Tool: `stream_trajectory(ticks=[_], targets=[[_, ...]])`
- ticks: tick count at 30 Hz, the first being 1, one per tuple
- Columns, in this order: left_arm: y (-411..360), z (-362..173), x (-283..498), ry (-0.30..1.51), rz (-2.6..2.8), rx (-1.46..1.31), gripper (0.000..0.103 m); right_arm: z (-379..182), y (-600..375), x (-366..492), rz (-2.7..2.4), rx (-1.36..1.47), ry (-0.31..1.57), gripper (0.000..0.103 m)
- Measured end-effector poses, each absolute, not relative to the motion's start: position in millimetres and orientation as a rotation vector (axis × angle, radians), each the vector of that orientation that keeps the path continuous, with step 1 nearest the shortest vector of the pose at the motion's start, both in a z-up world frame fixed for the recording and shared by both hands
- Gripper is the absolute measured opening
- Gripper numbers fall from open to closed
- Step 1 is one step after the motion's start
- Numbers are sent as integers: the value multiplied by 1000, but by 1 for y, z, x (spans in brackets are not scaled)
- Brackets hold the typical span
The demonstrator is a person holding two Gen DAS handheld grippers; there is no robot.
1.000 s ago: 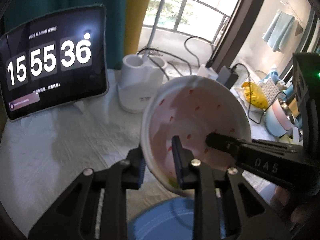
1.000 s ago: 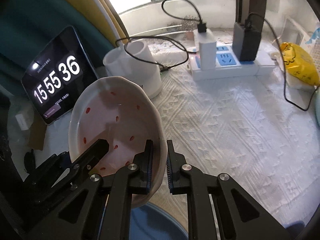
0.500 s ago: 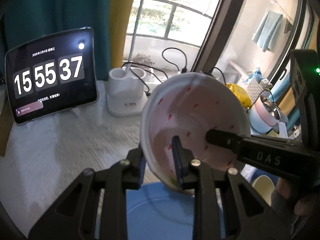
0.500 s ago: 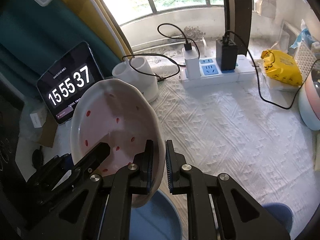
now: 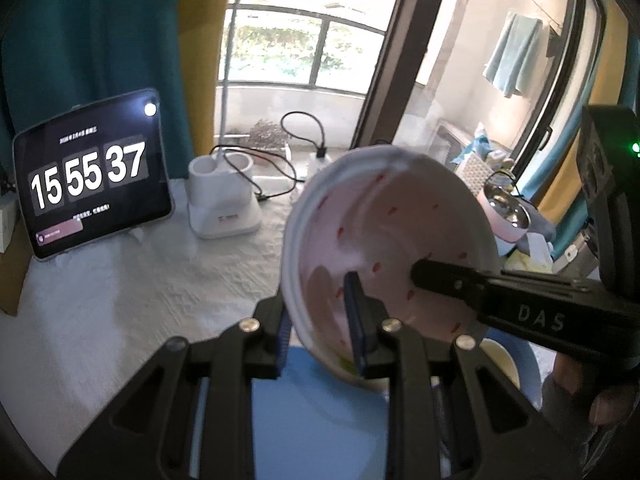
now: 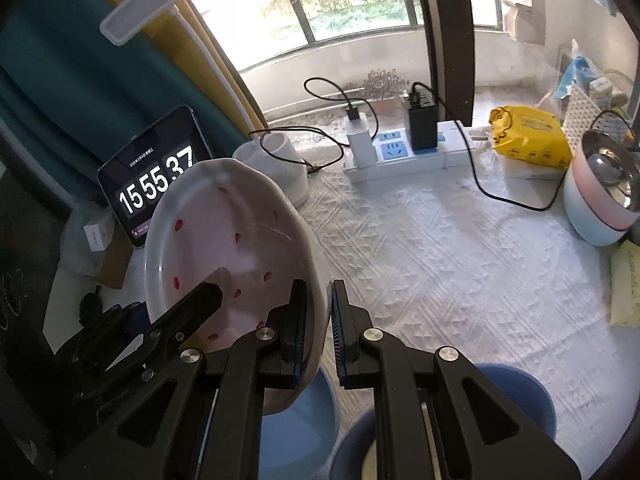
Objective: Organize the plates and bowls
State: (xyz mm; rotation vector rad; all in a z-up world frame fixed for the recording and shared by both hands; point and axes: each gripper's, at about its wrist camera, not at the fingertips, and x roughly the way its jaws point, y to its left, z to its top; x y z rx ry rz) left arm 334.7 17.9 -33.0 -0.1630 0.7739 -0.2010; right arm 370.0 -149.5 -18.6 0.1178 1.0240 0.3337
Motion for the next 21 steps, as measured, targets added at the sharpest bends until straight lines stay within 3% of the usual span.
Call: stream_trajectory(ticks=[21], targets=[[-38,-15,309,766,-264,-101,25,6,-207,333,318,172,970,13]])
